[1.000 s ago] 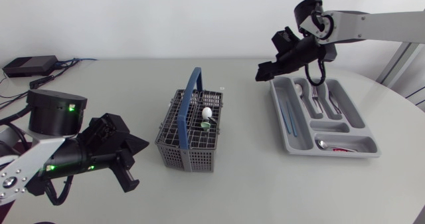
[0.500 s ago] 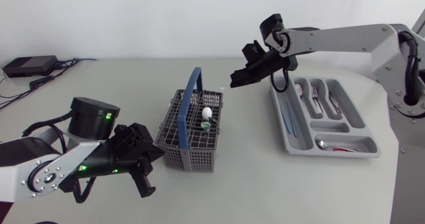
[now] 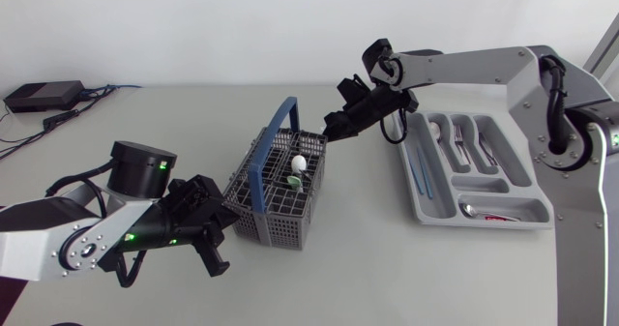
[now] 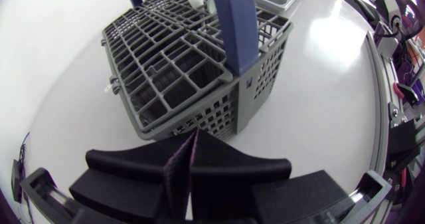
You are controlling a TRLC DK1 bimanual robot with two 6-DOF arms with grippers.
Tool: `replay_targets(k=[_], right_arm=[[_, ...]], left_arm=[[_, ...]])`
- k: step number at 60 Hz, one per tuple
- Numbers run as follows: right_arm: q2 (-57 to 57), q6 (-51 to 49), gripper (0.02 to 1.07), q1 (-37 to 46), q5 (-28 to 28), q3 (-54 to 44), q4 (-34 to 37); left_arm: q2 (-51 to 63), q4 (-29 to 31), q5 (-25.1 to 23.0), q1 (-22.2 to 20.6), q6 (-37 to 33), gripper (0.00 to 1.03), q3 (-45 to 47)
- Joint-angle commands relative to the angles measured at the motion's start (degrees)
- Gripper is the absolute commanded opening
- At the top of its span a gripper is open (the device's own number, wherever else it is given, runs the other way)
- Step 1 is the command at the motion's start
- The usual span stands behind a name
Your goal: Unload the cutlery basket into the drawer organizer.
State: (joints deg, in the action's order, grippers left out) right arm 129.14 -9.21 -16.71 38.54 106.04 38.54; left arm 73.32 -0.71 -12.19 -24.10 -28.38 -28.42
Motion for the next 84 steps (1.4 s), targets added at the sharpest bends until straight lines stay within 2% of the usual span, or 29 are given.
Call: replay_targets(k=[1,15,21,34,49,55,64,68,71,73,75,79,82,84], right_arm=[[-5.04,-1.51,0.10,-0.69,3.12,-5.49,1.53],[-14.62,-2.83,0.10,-1.40,3.64,-18.68,-1.28],[-18.14,-2.65,0.10,-2.19,3.47,-24.04,-3.04],[-24.02,-2.56,0.10,-2.89,1.88,-33.35,-5.23],[-26.57,-0.72,0.10,-3.42,0.13,-36.87,-7.08],[-26.49,1.30,0.10,-4.74,-2.69,-36.69,-9.19],[-28.86,1.30,0.11,-3.33,-5.50,-40.12,-11.30],[-31.58,0.86,0.12,-1.75,-6.03,-42.85,-12.00],[-33.17,0.51,0.20,-0.87,-6.03,-43.72,-12.00],[-34.57,0.25,0.33,-0.25,-6.03,-44.25,-11.65],[-35.80,0.16,0.43,0.01,-6.03,-44.69,-11.21],[-37.65,0.07,0.57,0.19,-5.94,-45.39,-10.95],[-39.14,0.34,0.72,0.19,-5.94,-46.10,-10.60],[-39.93,0.42,0.75,0.10,-5.94,-46.36,-10.07]], left_arm=[[2.35,-2.37,-0.03,1.69,-1.41,0.21,-1.90],[6.93,-3.42,-1.17,6.43,-3.70,0.21,-5.50],[9.56,-3.51,-3.46,9.07,-3.96,0.21,-8.31],[14.84,-3.51,-7.41,11.44,-3.96,0.21,-14.55],[22.92,-3.33,-10.67,13.73,-3.17,0.21,-22.90],[24.94,-2.89,-11.37,14.52,-2.64,0.21,-25.19],[20.81,-0.52,-13.13,17.86,-2.64,0.21,-22.20],[14.31,4.84,-16.20,20.93,-2.64,0.21,-20.00],[8.77,10.82,-19.37,22.52,-2.38,0.21,-19.39],[4.99,15.04,-19.81,22.52,-1.33,0.21,-19.21],[3.23,16.71,-19.89,22.25,-0.71,0.21,-19.12],[-2.30,21.80,-20.33,19.44,3.16,0.21,-19.30],[-3.80,24.44,-20.33,17.24,6.67,0.21,-20.53],[-3.89,25.23,-20.33,16.36,8.78,0.22,-21.41]])
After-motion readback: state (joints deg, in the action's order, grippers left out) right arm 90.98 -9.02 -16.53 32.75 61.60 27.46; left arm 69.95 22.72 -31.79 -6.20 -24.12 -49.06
